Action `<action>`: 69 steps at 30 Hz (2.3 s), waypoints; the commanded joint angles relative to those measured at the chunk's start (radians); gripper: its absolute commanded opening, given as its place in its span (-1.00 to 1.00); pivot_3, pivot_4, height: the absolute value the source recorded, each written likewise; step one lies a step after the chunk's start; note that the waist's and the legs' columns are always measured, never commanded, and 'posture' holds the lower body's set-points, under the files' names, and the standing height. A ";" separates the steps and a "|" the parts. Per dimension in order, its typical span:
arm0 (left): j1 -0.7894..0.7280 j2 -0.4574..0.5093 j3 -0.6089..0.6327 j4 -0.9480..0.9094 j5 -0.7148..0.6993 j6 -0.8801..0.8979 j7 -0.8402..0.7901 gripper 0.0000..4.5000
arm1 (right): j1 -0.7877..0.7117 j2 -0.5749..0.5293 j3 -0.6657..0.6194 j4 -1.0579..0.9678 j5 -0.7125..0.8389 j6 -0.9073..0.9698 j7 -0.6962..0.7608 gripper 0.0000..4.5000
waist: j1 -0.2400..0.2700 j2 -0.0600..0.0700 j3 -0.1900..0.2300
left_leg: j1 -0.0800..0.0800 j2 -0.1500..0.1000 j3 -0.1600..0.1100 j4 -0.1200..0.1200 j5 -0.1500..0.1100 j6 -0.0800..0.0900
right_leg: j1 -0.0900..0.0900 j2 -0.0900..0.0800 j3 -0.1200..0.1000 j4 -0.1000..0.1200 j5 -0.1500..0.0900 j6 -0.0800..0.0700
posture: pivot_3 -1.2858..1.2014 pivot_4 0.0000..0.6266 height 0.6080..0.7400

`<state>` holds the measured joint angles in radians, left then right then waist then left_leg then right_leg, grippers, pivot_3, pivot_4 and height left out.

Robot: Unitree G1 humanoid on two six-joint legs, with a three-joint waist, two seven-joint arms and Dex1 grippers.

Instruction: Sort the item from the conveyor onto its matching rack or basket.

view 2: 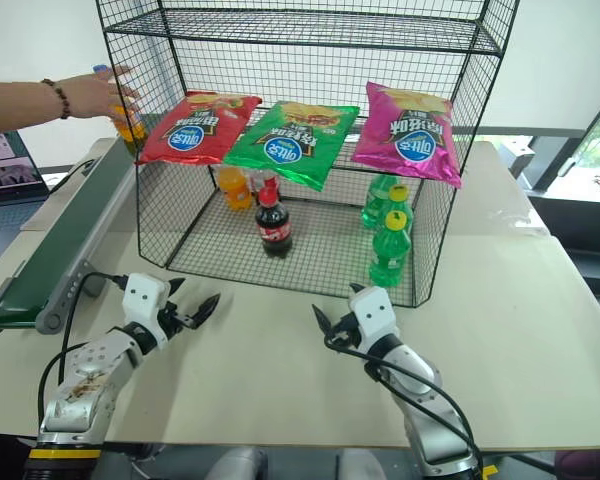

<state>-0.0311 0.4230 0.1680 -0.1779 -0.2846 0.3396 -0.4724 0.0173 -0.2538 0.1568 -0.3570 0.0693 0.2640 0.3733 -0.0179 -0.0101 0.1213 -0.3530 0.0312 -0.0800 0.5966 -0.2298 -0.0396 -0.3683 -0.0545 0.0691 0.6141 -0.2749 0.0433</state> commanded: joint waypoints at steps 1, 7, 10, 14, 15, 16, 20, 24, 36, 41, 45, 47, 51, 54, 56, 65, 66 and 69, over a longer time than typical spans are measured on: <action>0.017 0.014 0.103 -0.121 -0.085 0.027 0.008 0.97 | -0.058 -0.031 -0.041 -0.061 0.081 0.030 0.066 1.00 | -0.001 0.000 0.000 | 0.000 0.000 0.000 0.000 0.000 0.000 | 0.000 0.000 0.000 0.000 0.000 0.000 | 0.03 -0.52 0.97; 0.050 0.023 0.295 -0.274 -0.187 0.100 0.099 0.97 | -0.215 -0.115 -0.069 -0.101 0.259 0.126 0.240 1.00 | -0.002 0.000 0.000 | 0.000 0.000 0.000 0.000 0.000 0.000 | 0.000 0.000 0.000 0.000 0.000 0.000 | 0.03 -0.52 0.97; 0.058 0.032 0.401 -0.321 -0.223 0.138 0.162 0.97 | -0.325 -0.133 -0.066 -0.095 0.355 0.178 0.322 1.00 | -0.003 0.000 0.000 | 0.000 0.000 0.000 0.000 0.000 0.000 | 0.000 0.000 0.000 0.000 0.000 0.000 | 0.03 -0.52 0.97; 0.087 0.028 0.503 -0.329 -0.232 0.148 0.227 0.97 | -0.451 -0.125 -0.035 -0.052 0.419 0.217 0.396 1.00 | -0.001 0.000 0.000 | 0.001 0.000 0.000 0.000 0.000 0.000 | 0.001 0.000 0.000 0.000 0.000 0.000 | 0.03 -0.52 0.97; 0.091 0.025 0.530 -0.325 -0.239 0.150 0.245 0.97 | -0.480 -0.118 -0.026 -0.039 0.431 0.222 0.412 1.00 | -0.001 0.000 0.000 | 0.001 0.000 0.000 0.000 0.000 0.000 | 0.001 0.000 0.000 0.000 0.000 -0.001 | 0.03 -0.52 0.97; 0.094 0.025 0.560 -0.316 -0.242 0.148 0.266 0.97 | -0.508 -0.106 -0.017 -0.025 0.442 0.228 0.425 1.00 | 0.001 0.000 0.000 | 0.001 0.000 0.000 0.000 0.000 0.000 | 0.001 0.000 0.000 0.000 0.001 -0.001 | 0.03 -0.52 0.97; 0.097 0.039 0.636 -0.275 -0.255 0.142 0.293 0.97 | -0.590 -0.066 0.011 0.016 0.465 0.229 0.466 1.00 | 0.001 -0.001 0.000 | 0.001 0.000 -0.001 0.000 0.000 0.000 | 0.000 0.000 -0.001 0.001 0.001 -0.001 | 0.03 -0.52 0.97; 0.098 0.096 0.692 -0.196 -0.277 0.139 0.246 0.97 | -0.664 -0.029 0.038 0.046 0.483 0.224 0.512 1.00 | 0.002 -0.001 0.000 | 0.001 0.000 -0.001 0.000 0.000 0.000 | 0.000 0.000 -0.001 0.001 0.001 -0.001 | 0.03 -0.52 0.97; 0.073 0.180 0.688 -0.044 -0.317 0.130 0.145 0.97 | -0.748 -0.004 0.033 0.099 0.479 0.207 0.570 1.00 | -0.002 0.000 0.000 | 0.000 0.001 0.000 -0.001 0.000 0.000 | -0.002 0.000 -0.001 0.001 0.001 -0.002 | 0.03 -0.52 0.97; 0.052 0.195 0.682 0.017 -0.305 0.110 0.131 0.97 | -0.750 -0.013 0.029 0.071 0.506 0.231 0.586 1.00 | -0.003 0.000 0.000 | 0.001 0.001 0.000 -0.001 0.000 0.000 | -0.002 0.000 -0.001 0.002 0.001 -0.002 | 0.03 -0.52 0.97; 0.038 0.202 0.676 0.035 -0.300 0.100 0.132 0.97 | -0.759 -0.017 0.026 0.061 0.521 0.244 0.593 1.00 | -0.003 0.000 0.000 | 0.000 0.001 0.000 -0.002 0.000 0.000 | -0.002 0.000 -0.001 0.001 0.001 -0.002 | 0.03 -0.52 0.97; 0.032 0.204 0.673 0.039 -0.299 0.097 0.134 0.97 | -0.764 -0.018 0.025 0.055 0.529 0.250 0.590 1.00 | -0.003 0.000 0.000 | 0.000 0.001 0.000 -0.002 0.000 0.000 | -0.002 0.000 -0.001 0.001 0.001 -0.002 | 0.03 -0.52 0.97; 0.021 0.208 0.670 0.055 -0.297 0.092 0.136 0.97 | -0.764 -0.020 0.027 0.043 0.539 0.258 0.587 1.00 | -0.003 0.000 0.000 | 0.001 0.001 0.000 -0.002 0.000 0.000 | -0.002 0.000 -0.001 0.001 0.001 -0.002 | 0.03 -0.52 0.97; 0.019 0.208 0.669 0.059 -0.296 0.089 0.138 0.97 | -0.762 -0.023 0.027 0.038 0.541 0.259 0.588 1.00 | -0.004 0.000 0.000 | 0.000 0.001 0.000 -0.002 0.000 0.000 | -0.003 0.000 -0.001 0.001 0.001 -0.002 | 0.03 -0.52 0.97; 0.013 0.211 0.673 0.069 -0.297 0.087 0.140 0.97 | -0.762 -0.025 0.026 0.039 0.543 0.257 0.588 1.00 | -0.003 0.000 0.000 | 0.000 0.001 0.000 -0.002 0.000 0.000 | -0.003 0.000 -0.001 0.001 0.001 -0.002 | 0.03 -0.52 0.97; -0.005 0.228 0.668 0.108 -0.293 0.078 0.126 0.97 | -0.768 -0.028 0.027 0.055 0.545 0.247 0.591 1.00 | -0.004 0.000 0.000 | 0.000 0.001 0.000 -0.002 0.000 0.000 | -0.003 0.000 -0.001 0.001 0.001 -0.002 | 0.03 -0.52 0.97; -0.007 0.230 0.669 0.113 -0.292 0.076 0.124 0.97 | -0.767 -0.028 0.027 0.053 0.545 0.248 0.589 1.00 | -0.004 0.000 0.000 | 0.000 0.001 0.000 -0.003 0.000 0.000 | -0.003 0.000 -0.001 0.001 0.001 -0.002 | 0.03 -0.52 0.97; -0.020 0.242 0.667 0.136 -0.276 0.054 0.120 0.97 | -0.765 -0.027 0.027 0.052 0.544 0.246 0.585 1.00 | -0.003 0.000 0.000 | 0.000 0.001 0.000 -0.003 0.000 0.000 | -0.003 0.000 -0.001 0.001 0.001 -0.002 | 0.03 -0.52 0.97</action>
<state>-0.0334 0.6279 0.8264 -0.0384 -0.5722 0.4334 -0.3449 -0.7331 -0.2841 0.2027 -0.2840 0.6015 0.5254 0.9588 -0.0211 -0.0103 0.1216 -0.3526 0.0321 -0.0801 0.5940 -0.2298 -0.0398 -0.3710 -0.0546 0.0683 0.6150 -0.2738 0.0413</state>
